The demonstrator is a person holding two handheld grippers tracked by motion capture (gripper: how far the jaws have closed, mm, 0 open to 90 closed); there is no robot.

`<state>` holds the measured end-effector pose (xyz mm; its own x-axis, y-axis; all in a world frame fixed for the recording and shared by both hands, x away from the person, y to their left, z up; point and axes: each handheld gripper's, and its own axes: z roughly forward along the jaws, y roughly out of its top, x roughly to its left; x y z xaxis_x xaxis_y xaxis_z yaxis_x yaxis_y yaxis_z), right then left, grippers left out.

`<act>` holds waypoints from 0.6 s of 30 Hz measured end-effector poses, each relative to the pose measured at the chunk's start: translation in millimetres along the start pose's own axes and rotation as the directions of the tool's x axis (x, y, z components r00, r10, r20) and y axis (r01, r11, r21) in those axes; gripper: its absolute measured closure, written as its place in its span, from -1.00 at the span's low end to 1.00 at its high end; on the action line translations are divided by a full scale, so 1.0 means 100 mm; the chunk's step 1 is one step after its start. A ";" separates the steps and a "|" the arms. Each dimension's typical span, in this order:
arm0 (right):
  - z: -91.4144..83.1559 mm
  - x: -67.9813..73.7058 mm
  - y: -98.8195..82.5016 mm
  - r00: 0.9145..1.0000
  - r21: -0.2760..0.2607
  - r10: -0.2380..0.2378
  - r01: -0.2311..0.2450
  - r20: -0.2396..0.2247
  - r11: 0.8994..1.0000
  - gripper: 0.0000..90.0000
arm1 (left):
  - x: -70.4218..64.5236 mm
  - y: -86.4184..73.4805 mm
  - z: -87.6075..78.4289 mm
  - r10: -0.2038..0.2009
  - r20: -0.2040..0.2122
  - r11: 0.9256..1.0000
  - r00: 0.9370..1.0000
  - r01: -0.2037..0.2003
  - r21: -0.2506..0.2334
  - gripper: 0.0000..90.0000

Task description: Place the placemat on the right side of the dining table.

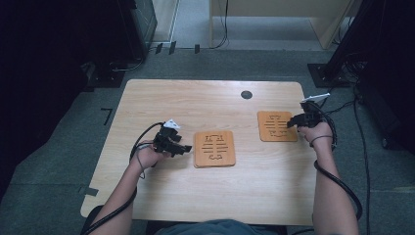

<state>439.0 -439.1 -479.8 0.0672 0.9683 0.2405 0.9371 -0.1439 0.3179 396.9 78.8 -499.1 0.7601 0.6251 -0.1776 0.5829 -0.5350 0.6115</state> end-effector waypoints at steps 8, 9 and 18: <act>-0.03 0.04 -0.02 1.000 0.001 -0.009 0.009 0.002 1.000 0.06 | 0.00 0.00 0.00 -0.001 0.000 1.000 1.000 0.001 0.000 -0.37; -0.03 0.06 -0.03 1.000 0.003 -0.011 0.011 0.005 1.000 0.03 | 0.00 0.00 0.00 -0.001 0.001 1.000 1.000 0.001 0.000 -0.38; -0.03 0.15 -0.07 0.999 -0.016 -0.044 0.044 0.017 0.999 -0.23 | 0.00 0.00 0.00 -0.008 0.004 1.000 1.000 0.008 -0.004 -0.39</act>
<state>432.5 -424.1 -475.3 0.0318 0.9769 0.2111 0.9335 -0.1045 0.3431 397.1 78.9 -499.3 0.7565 0.6271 -0.1855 0.5879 -0.5279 0.6130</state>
